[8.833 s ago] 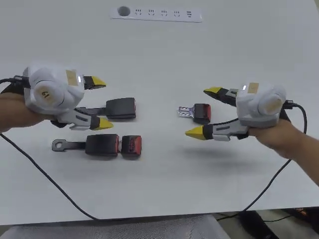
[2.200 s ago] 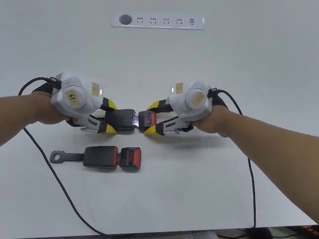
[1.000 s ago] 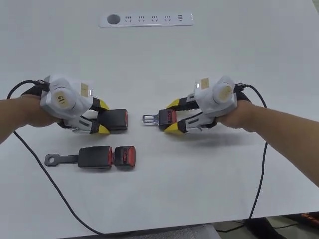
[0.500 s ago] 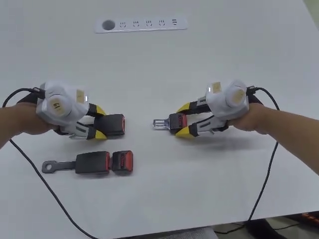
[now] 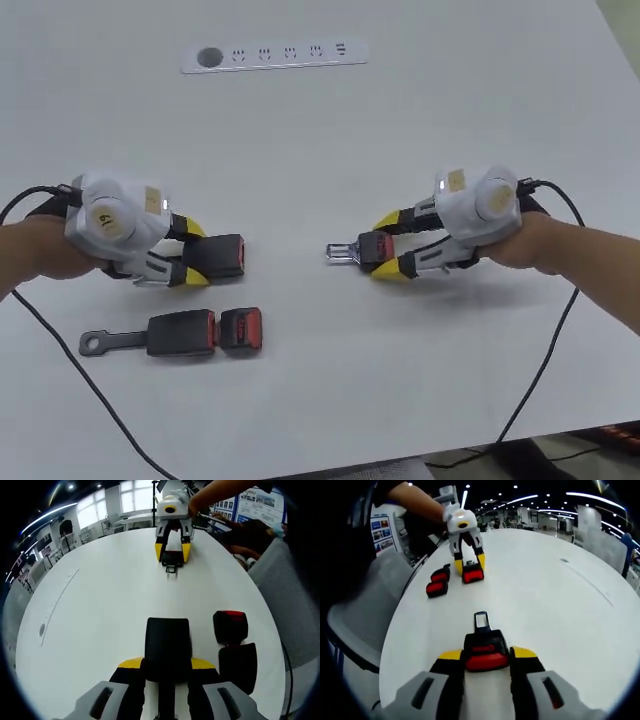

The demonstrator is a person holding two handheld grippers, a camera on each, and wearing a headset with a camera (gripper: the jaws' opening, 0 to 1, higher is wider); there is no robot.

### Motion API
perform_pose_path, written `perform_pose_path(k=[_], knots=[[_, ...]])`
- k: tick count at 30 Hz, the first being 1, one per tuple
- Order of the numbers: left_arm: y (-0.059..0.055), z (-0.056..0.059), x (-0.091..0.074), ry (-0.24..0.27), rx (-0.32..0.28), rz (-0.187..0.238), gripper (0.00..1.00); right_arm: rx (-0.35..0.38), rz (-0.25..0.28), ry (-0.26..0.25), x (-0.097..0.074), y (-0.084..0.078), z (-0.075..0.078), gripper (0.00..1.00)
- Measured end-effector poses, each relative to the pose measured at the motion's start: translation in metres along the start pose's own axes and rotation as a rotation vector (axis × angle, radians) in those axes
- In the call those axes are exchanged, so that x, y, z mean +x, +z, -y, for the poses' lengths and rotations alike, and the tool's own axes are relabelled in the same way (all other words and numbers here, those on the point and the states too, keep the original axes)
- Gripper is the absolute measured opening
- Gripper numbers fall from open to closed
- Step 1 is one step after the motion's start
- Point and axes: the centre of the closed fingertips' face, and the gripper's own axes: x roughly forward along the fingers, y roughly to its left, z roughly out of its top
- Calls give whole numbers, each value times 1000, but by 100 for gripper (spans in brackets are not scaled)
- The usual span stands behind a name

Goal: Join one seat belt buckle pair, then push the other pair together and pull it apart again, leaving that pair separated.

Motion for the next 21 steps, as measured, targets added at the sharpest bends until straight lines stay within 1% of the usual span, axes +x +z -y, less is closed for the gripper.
perform_pose_path(k=[6,9,10,13,15,16,17,18,19,20,21], knots=[[0,0,0,1,-1,-1,33,3,-5,-3,1,0,1,36],[1,0,0,3,-2,0,34,32,1,-1,1,1,1,36],[1,0,0,3,-1,-3,34,28,-3,-2,1,1,1,36],[2,0,1,2,-3,-13,34,2,-21,-7,2,1,1,37],[3,0,1,4,-9,-32,34,-7,-35,-21,3,0,0,37],[3,-1,1,8,-14,-43,34,13,-44,-40,3,0,0,37],[3,-1,1,14,-24,-51,34,41,-34,-50,3,1,0,37],[1,-2,0,24,-31,-66,35,68,2,-59,2,7,-1,37],[-2,-4,-2,40,-39,-90,36,87,24,-68,1,11,-1,39],[0,-10,-6,88,-37,-89,37,107,48,-88,-1,16,0,41],[5,-12,-8,105,-46,-68,42,110,57,-107,-3,18,2,45]])
